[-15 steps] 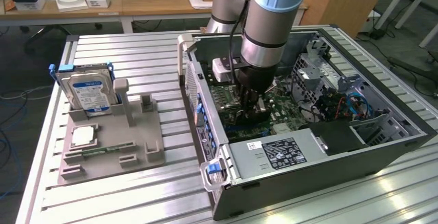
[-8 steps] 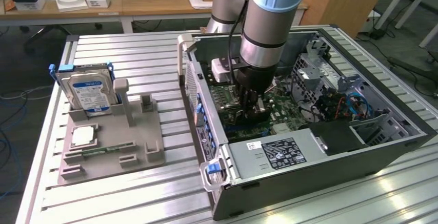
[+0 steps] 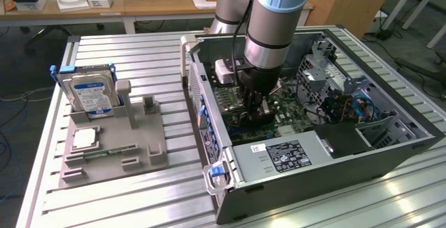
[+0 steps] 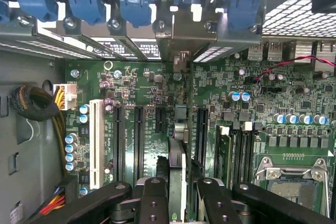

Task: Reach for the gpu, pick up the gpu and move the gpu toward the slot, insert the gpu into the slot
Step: 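Insert the gpu into the slot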

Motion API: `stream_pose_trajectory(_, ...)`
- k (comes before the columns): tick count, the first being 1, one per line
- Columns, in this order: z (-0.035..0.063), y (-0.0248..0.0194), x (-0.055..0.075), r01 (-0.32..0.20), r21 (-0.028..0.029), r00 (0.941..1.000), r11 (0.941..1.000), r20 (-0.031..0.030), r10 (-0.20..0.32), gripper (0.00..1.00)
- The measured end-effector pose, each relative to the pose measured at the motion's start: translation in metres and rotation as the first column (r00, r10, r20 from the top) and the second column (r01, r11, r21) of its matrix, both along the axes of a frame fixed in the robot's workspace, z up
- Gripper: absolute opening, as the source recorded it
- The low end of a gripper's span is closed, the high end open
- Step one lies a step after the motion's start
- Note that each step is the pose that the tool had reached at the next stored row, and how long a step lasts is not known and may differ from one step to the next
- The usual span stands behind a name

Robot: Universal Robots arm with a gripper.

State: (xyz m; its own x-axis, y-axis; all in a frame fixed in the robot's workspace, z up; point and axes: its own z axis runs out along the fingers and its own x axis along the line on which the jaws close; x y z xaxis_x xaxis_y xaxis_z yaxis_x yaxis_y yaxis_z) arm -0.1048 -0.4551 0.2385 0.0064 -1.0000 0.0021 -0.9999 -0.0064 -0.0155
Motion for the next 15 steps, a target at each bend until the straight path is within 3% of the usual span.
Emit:
stream_pose_trajectory(7,-0.0046,-0.0002,0.0002,0.0,-0.0014,1.0,1.0,0.0021,0.0,0.26)
stream_pose_trajectory(15,-0.0047,0.0,-0.0002,0.0,0.0001,1.0,1.0,-0.0001,0.0,0.26)
